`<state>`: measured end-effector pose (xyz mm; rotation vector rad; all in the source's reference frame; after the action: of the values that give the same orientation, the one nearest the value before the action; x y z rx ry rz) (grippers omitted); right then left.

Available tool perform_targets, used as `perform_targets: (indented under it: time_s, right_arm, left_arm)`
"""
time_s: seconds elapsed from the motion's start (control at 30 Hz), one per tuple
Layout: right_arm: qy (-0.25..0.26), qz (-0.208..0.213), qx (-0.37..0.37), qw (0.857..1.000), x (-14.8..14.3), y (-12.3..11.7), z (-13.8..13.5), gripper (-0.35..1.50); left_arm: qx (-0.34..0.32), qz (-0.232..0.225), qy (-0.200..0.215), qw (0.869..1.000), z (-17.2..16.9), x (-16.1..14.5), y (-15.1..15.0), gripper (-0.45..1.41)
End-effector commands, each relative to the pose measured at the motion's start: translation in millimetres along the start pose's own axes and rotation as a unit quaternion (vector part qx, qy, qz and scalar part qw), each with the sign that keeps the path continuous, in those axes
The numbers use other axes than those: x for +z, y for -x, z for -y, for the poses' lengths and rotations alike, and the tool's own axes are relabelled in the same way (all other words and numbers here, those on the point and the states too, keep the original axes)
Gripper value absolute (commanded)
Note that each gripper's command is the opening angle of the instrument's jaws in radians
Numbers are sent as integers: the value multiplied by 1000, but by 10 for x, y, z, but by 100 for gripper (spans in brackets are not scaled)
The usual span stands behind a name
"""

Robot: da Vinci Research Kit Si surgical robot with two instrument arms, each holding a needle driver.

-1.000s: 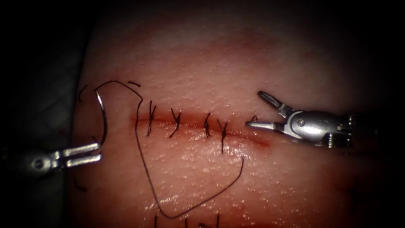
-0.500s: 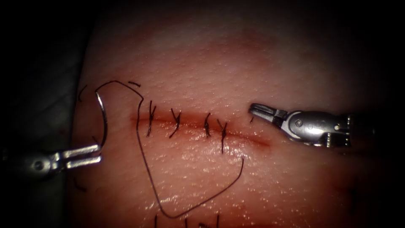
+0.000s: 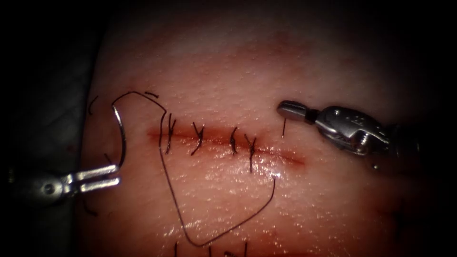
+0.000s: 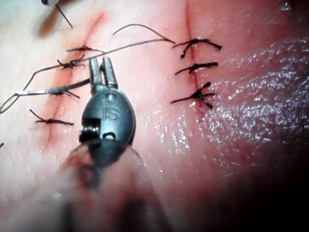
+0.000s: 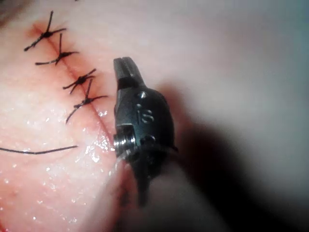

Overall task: Wound Closure
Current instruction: Using the right driver, adjust the suture tail.

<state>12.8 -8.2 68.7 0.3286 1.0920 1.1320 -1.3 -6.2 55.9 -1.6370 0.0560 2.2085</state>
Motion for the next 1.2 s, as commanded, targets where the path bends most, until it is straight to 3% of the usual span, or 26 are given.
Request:
perform_targets:
  time_s: [0.03, 0.4, 1.2]
  right_arm:
    - [-2, 2, 12, 1000, 8, 2, 3, -35]
    - [-9, 7, 66, 998, 2, -8, -2, -35]
    - [-12, 5, 78, 997, -3, -28, 0, -35]
  left_arm:
    - [0, 0, 1, 1000, -3, 6, 5, -45]
    - [1, 1, 3, 1000, -4, 6, 5, -45]
    - [7, 17, 24, 1000, -15, 13, 6, -45]
